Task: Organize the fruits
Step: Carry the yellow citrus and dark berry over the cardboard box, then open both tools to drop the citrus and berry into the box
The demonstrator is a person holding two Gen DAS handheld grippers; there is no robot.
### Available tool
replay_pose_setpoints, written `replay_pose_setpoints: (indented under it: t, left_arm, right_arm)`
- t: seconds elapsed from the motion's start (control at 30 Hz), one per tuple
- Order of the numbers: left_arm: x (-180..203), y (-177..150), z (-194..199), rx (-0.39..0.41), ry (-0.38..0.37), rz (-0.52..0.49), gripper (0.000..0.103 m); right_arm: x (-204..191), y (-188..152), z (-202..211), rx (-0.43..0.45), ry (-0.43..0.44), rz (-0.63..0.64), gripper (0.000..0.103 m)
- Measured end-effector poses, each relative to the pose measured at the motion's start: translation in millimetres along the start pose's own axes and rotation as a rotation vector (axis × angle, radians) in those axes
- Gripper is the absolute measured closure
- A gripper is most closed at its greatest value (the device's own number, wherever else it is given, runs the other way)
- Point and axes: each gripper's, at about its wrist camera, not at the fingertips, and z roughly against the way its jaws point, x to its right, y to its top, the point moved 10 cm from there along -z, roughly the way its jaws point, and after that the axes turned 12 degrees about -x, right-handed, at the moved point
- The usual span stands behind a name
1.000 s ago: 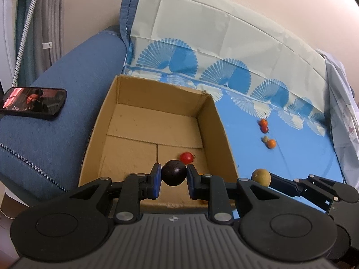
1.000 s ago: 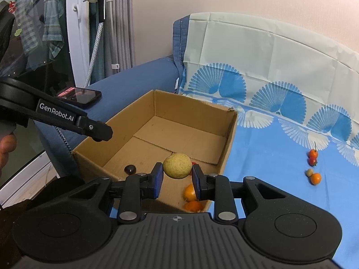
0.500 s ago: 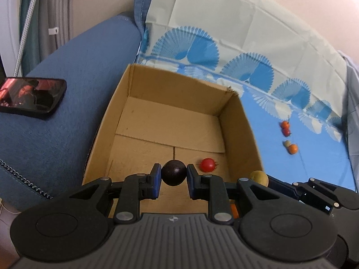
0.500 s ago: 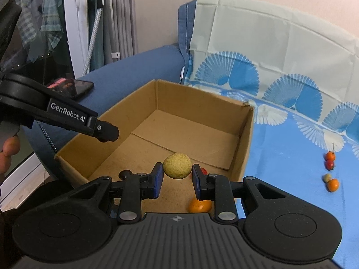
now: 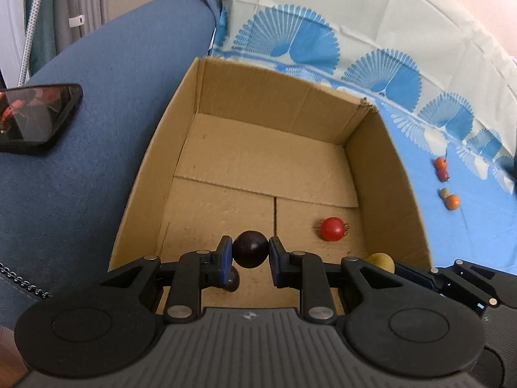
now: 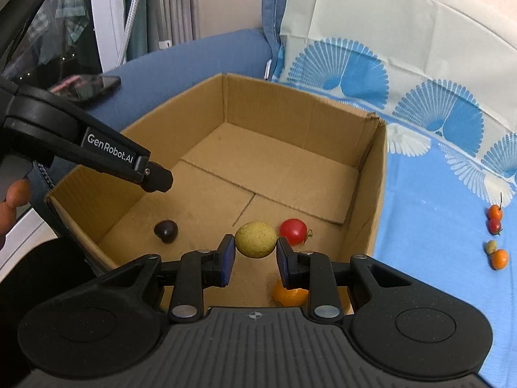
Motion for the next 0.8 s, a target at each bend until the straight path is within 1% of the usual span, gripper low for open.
replay_pose_setpoints:
  t: [0.2,0.43,0.5,0.53,0.57,0.6,0.63,0.67,0.7,0.73,0.8]
  left_arm:
    - [-6.6,-6.9,-19.1,-0.039,0.023,0.003,0.077]
    - [-12.0,-9.1,-34.3,-0.064,0.051,0.002,0.076]
    - [-12.9,-8.8,-37.0,-0.064,0.069,-0.002,0.075]
    - [-12.4,-8.6,-37.2,-0.061,0.074,-0.008,0.064]
    - [-11.2,-7.5,-36.0,-0.051,0.076,-0.017,0.039]
    - [-10.0,-5.6,-33.6,-0.035,0.078,-0.027,0.032]
    - [-5.4,-5.0,-30.7,-0.026,0.05,-0.042,0.02]
    - [0.2,-5.8,-28.7,-0.033,0.022,-0.055,0.006]
    - [4.5,-6.9,-27.8,-0.037,0.015,-0.067,0.0]
    - [7.3,-7.2,-25.1,-0.02,0.035,-0.078,0.0]
    - [10.5,-9.0,-20.2,0.011,0.079,-0.105,0.0]
  right_arm:
    - [0.2,-3.2,-15.2,-0.033,0.002,0.013,0.074]
    - [-1.3,-3.7,-25.3,-0.048,-0.008,0.039,0.074]
    - [-1.6,-2.4,-27.4,-0.051,-0.012,0.051,0.074]
    - [-1.8,-1.1,-28.0,-0.05,-0.016,0.059,0.073]
    - [-2.3,0.3,-27.9,-0.045,-0.021,0.067,0.071]
    - [-3.6,1.5,-27.4,-0.043,-0.022,0.078,0.06]
    - [-4.6,1.6,-26.2,-0.043,-0.023,0.084,0.042]
    - [-4.4,2.5,-24.4,-0.039,-0.027,0.085,0.034]
    - [-2.9,3.4,-21.3,-0.027,-0.041,0.078,0.017]
    - [-1.4,3.2,-19.0,-0.024,-0.049,0.075,0.011]
    - [0.1,-0.2,-13.4,-0.029,-0.057,0.077,0.011]
